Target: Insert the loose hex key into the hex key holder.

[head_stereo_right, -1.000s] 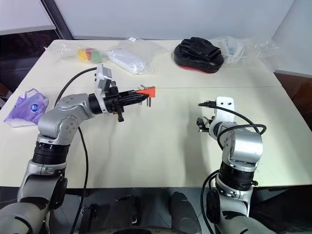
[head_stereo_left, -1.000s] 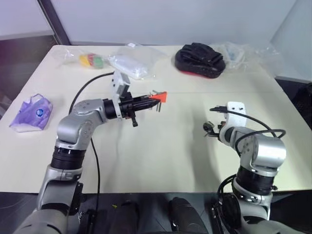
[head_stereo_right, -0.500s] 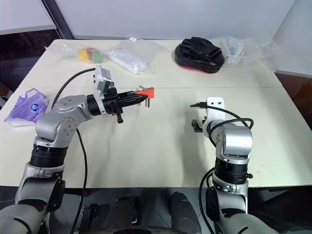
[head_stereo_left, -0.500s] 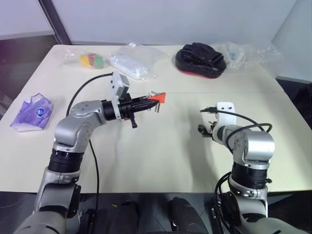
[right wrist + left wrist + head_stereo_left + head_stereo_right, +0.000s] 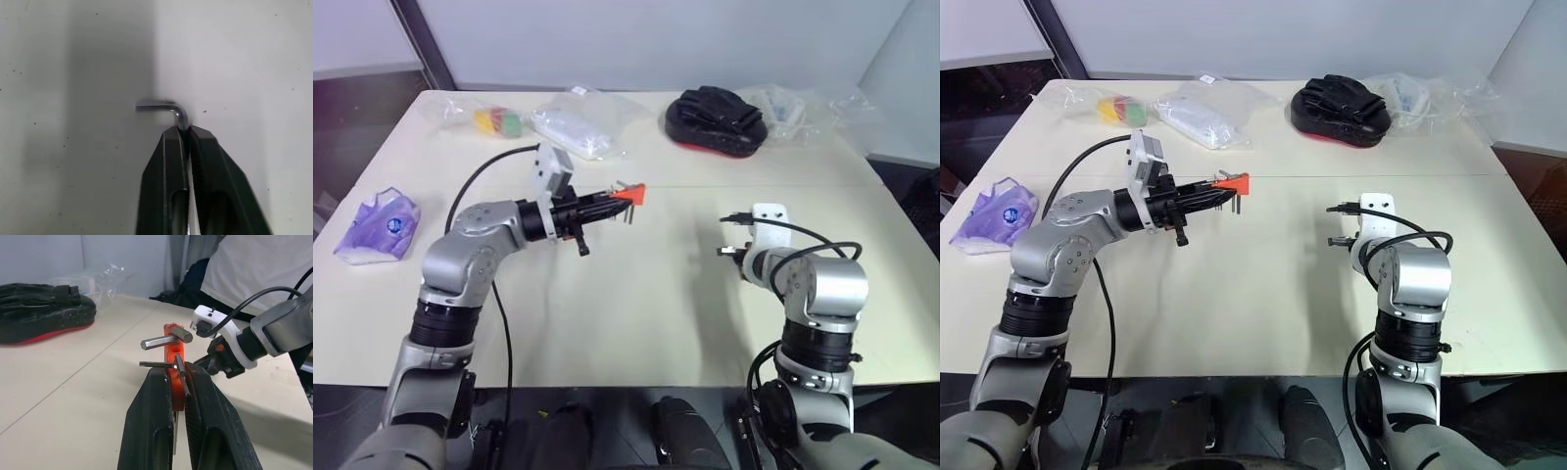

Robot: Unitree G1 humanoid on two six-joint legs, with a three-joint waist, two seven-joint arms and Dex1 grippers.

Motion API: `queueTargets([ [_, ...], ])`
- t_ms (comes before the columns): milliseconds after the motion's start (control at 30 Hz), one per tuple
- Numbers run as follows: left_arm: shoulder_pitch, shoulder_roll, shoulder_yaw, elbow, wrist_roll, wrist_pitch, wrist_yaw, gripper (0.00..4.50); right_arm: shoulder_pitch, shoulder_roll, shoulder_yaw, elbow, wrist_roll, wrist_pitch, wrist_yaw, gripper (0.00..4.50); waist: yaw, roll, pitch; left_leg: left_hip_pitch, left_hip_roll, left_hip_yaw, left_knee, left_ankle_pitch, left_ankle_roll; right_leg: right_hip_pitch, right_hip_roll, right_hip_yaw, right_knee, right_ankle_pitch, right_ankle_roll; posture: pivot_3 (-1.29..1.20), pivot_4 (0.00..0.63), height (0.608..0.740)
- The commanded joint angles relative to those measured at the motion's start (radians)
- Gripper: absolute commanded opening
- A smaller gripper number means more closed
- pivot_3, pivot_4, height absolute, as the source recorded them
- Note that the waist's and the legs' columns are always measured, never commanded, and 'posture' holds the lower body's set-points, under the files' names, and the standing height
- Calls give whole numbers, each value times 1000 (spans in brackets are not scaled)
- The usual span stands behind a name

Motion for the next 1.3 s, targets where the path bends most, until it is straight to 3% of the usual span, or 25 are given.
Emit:
queueTargets([
  [33,-14,0,15,-28,-10,-14,0,0,-7,-46,53,-37,29,11,16,88,0,0,0,0,0,0,0,0,0,0,0,0,0,0,0,0,150,740],
  [133,-21,-7,13,-19,-10,-17,0,0,4,-94,121,-108,30,-98,26,88,-1,1,0,-1,0,0,0,0,0,-1,0,0,-1,0,0,0,150,740],
  [200,-26,-13,10,-14,-11,-17,0,0,34,-120,158,-129,17,-306,37,88,-1,1,0,-1,0,0,-1,0,0,-1,0,0,-1,0,0,0,150,740],
  [433,-54,-39,-2,15,-6,-17,-9,0,39,6,104,-115,132,-911,110,88,-3,0,1,-1,0,0,-1,0,0,-1,1,0,-3,0,0,0,150,740],
  [667,-115,-64,-12,107,22,-51,-24,0,-18,162,205,-15,217,-1323,206,88,-2,0,1,-1,1,0,-1,0,0,-1,0,0,-2,0,0,0,150,740],
  [867,-142,-82,-11,161,47,-83,-34,0,-20,197,249,50,213,-1422,208,88,1,0,1,-1,1,0,-1,0,0,-1,-1,0,-2,0,0,0,150,740],
  [1300,-147,-92,2,205,82,-137,-22,0,14,161,279,25,234,-1400,226,88,0,0,1,-1,1,-1,-1,0,0,-1,-1,0,-2,0,0,0,150,740],
])
